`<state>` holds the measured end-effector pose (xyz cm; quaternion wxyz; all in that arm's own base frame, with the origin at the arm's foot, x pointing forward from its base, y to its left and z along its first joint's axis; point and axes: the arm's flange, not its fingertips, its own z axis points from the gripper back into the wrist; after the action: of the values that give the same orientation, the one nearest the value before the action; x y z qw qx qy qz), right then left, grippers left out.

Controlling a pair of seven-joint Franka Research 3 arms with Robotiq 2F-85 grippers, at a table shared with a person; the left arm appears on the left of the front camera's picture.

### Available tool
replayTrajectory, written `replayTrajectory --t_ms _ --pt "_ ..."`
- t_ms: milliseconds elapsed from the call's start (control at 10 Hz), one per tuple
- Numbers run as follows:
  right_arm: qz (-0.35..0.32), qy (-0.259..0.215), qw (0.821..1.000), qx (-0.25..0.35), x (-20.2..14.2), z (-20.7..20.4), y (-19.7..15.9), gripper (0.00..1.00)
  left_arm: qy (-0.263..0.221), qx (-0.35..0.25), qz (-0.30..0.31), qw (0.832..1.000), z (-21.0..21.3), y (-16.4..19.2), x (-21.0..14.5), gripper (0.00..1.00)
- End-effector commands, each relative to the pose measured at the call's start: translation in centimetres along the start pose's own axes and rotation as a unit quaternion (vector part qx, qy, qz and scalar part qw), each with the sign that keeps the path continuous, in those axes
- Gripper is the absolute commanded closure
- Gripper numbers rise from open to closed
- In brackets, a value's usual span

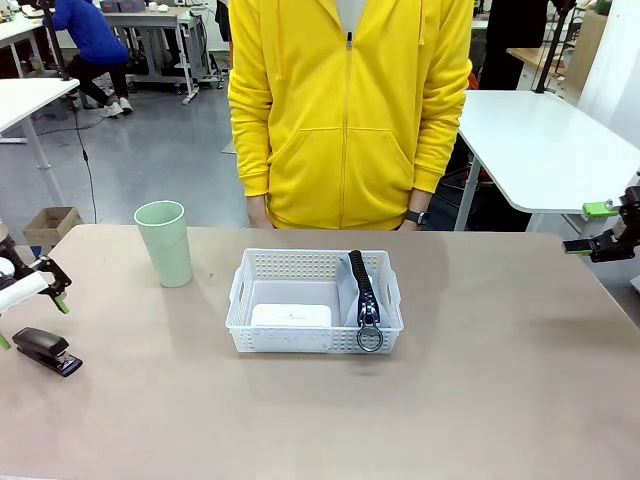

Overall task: Efficiently arrange items inside the basket to fit them all.
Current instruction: Pick up the Stapler and place it inside the Organizing basket.

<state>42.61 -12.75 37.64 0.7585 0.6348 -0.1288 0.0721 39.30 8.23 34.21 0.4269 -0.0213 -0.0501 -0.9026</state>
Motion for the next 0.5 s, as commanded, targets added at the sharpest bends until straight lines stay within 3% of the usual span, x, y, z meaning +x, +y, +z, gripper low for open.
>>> replayTrajectory --t_ms 0,400 --pt "-0.009 0.005 1.000 0.001 -0.1 0.1 0.5 0.00 0.009 0.004 -0.005 1.000 -2.1 -1.1 1.0 0.00" --pt "-0.009 0.005 1.000 0.001 -0.1 0.1 0.5 0.00 0.007 -0.025 -0.004 1.000 -4.6 -1.7 0.8 0.00"
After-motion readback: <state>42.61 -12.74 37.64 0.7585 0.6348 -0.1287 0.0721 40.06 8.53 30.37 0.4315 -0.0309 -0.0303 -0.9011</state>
